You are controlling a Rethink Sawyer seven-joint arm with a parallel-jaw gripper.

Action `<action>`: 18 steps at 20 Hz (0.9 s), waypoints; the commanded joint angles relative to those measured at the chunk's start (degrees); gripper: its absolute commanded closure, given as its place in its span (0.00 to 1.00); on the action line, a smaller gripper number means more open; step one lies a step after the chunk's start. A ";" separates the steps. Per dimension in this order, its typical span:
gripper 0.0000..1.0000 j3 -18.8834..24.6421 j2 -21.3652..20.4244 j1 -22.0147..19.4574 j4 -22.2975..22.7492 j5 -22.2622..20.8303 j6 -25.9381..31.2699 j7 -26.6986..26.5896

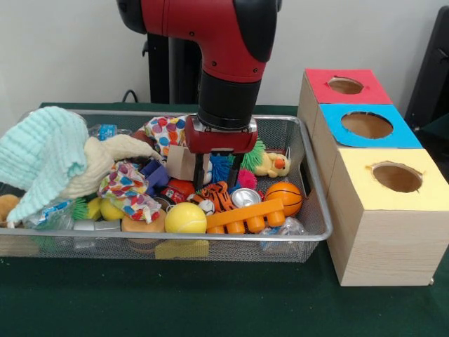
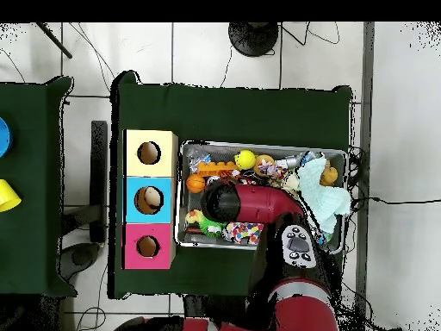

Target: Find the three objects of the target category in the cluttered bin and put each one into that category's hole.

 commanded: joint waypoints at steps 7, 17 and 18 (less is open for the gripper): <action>0.00 0.97 4.86 0.32 -5.60 3.26 -1.02 12.12; 1.00 1.18 4.98 0.36 -5.59 3.97 -0.27 11.68; 1.00 1.20 4.98 0.35 -5.56 3.96 -0.31 11.66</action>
